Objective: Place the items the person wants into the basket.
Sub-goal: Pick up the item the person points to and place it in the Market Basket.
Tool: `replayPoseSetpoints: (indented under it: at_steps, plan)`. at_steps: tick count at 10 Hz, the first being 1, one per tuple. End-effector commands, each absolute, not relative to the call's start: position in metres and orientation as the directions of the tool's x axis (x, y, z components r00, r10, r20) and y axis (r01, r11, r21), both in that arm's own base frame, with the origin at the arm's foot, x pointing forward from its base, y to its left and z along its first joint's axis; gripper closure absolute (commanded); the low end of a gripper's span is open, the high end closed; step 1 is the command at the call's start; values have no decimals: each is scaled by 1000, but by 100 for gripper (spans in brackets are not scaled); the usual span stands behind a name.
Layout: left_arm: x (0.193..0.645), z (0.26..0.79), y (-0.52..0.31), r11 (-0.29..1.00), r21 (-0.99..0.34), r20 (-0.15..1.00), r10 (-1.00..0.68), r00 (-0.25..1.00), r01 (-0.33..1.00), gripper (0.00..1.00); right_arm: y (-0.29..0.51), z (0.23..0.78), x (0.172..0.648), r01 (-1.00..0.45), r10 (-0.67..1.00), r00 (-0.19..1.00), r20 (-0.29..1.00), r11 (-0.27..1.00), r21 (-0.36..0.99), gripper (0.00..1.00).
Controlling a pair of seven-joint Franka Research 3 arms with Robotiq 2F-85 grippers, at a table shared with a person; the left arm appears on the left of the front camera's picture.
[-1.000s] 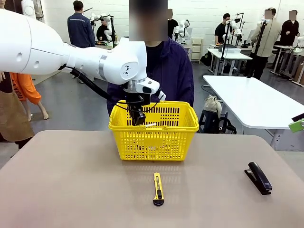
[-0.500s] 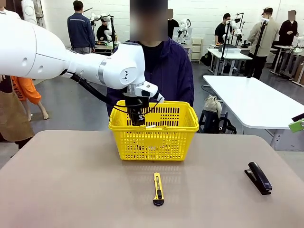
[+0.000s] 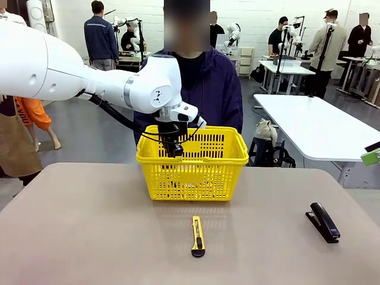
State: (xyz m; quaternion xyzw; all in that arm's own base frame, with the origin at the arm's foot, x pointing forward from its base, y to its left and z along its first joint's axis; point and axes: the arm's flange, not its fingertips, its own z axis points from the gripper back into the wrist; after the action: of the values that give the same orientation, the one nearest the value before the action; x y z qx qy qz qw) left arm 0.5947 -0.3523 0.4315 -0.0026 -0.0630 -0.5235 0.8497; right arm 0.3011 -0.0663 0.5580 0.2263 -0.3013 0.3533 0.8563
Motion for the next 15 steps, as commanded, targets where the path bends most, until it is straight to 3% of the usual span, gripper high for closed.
replayPoseSetpoints:
  at_steps: [1,2,12,15]
  plan:
    - [594,429,-345,438,56,134,-894,428,897,4,-67,557,302,-742,468,572,674,646,182,0]
    - [593,429,-345,436,57,136,-895,426,898,0,-67,557,302,-742,468,572,674,646,182,0]
    - [594,431,-345,441,51,134,-892,432,896,0,-67,557,302,-742,468,572,674,646,182,0]
    - [572,481,-345,459,68,170,-880,443,886,0,-67,557,302,-742,468,572,674,646,182,0]
